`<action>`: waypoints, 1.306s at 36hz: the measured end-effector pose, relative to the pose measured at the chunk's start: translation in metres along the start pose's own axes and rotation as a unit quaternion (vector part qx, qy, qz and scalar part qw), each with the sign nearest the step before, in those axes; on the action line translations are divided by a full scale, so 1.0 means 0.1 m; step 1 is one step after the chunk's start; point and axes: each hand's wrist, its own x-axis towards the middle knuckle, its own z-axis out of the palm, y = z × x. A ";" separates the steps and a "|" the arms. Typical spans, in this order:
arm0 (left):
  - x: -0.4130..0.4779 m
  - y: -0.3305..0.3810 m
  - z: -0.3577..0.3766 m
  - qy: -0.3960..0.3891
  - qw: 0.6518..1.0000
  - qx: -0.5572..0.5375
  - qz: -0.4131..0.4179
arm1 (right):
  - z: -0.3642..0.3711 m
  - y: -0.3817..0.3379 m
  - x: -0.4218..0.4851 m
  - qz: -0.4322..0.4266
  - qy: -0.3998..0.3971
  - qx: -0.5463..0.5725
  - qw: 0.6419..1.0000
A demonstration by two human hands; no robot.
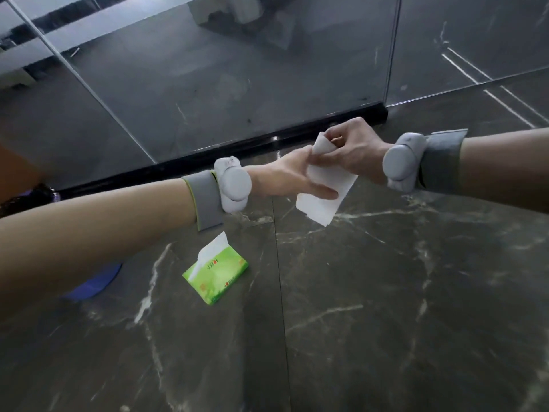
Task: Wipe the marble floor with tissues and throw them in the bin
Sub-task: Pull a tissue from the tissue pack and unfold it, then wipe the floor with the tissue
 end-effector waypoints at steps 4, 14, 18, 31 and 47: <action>0.15 -0.10 0.10 0.028 0.996 -0.073 -0.032 | -0.09 0.04 -0.11 0.030 -0.017 0.000 0.999; 0.68 0.14 0.33 0.107 0.981 0.099 -0.125 | -0.78 0.44 -0.51 0.164 0.006 -0.180 0.970; 0.97 0.24 0.55 0.147 0.963 0.170 -0.150 | -1.26 0.89 -0.83 0.245 -0.037 -0.318 0.915; 2.41 0.64 1.62 0.142 0.938 0.304 -0.088 | -3.15 2.35 -2.24 0.506 0.016 -0.431 0.747; 3.22 1.49 3.42 0.091 0.945 0.315 -0.005 | -3.36 3.17 -3.54 0.665 0.165 -0.320 0.654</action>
